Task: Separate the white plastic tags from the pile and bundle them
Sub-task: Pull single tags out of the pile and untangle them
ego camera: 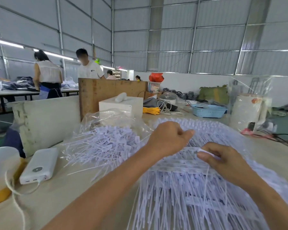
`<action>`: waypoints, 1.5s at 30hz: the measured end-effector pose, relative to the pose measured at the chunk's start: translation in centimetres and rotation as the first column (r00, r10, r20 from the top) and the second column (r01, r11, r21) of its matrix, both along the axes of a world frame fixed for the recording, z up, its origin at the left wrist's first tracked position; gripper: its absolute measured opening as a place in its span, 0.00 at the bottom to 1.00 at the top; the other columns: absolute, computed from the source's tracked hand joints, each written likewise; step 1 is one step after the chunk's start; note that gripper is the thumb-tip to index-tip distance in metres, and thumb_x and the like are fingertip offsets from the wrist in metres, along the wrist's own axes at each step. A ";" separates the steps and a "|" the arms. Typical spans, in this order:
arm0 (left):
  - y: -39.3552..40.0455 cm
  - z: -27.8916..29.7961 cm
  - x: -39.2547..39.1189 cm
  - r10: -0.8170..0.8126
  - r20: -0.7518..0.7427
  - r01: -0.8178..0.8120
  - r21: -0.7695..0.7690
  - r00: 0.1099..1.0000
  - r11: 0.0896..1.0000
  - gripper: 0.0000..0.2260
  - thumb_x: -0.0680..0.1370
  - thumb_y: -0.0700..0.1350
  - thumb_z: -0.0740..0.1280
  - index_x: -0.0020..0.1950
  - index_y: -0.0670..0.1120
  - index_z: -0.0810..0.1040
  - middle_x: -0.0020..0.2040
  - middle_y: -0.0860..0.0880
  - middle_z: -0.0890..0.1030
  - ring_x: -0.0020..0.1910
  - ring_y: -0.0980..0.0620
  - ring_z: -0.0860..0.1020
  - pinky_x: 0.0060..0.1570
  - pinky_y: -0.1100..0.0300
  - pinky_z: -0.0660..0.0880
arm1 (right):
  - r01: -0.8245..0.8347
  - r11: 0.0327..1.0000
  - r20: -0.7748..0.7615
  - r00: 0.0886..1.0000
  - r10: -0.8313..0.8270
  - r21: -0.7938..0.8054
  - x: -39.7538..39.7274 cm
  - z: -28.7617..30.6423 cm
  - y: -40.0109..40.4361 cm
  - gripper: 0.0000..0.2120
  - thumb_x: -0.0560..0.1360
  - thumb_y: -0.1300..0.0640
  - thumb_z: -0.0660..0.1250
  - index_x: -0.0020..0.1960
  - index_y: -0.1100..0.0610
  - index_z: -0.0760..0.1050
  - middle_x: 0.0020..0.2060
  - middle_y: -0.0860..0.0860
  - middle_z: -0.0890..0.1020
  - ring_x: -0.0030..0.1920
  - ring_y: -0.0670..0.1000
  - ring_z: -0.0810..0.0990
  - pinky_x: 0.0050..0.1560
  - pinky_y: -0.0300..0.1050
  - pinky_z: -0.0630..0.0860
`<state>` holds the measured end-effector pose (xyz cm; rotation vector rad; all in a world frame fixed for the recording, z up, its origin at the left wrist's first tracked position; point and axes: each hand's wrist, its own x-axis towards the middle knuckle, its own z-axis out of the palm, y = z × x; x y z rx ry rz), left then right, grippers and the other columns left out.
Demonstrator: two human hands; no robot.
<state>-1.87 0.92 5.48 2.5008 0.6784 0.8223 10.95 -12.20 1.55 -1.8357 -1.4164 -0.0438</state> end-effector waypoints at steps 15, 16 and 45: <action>-2.9 -6.4 2.4 -0.099 0.488 0.448 -0.680 0.868 0.580 0.11 0.78 0.45 0.65 0.49 0.36 0.80 0.36 0.40 0.84 0.33 0.45 0.84 0.30 0.61 0.78 | 0.018 0.975 0.001 1.000 -0.018 -0.220 1.1 -0.3 -0.9 0.09 0.76 0.54 0.67 0.49 0.60 0.75 0.43 0.57 0.79 0.45 0.57 0.78 0.46 0.48 0.74; -3.0 -6.4 2.5 -0.087 0.495 0.443 -0.670 0.865 0.596 0.11 0.79 0.45 0.65 0.48 0.36 0.80 0.35 0.40 0.84 0.31 0.45 0.83 0.29 0.61 0.78 | 0.012 0.974 -0.003 1.000 -0.013 -0.227 1.3 -0.4 -0.8 0.11 0.76 0.54 0.67 0.46 0.63 0.76 0.42 0.60 0.79 0.44 0.60 0.78 0.46 0.50 0.74; -0.5 -4.7 1.2 -0.199 0.721 0.740 -0.671 0.664 0.040 0.06 0.76 0.44 0.58 0.41 0.42 0.68 0.22 0.52 0.66 0.16 0.59 0.61 0.19 0.71 0.60 | -0.248 0.953 -0.322 0.900 0.292 0.172 1.5 2.0 -3.8 0.08 0.73 0.61 0.68 0.35 0.54 0.78 0.30 0.45 0.78 0.31 0.43 0.71 0.33 0.33 0.68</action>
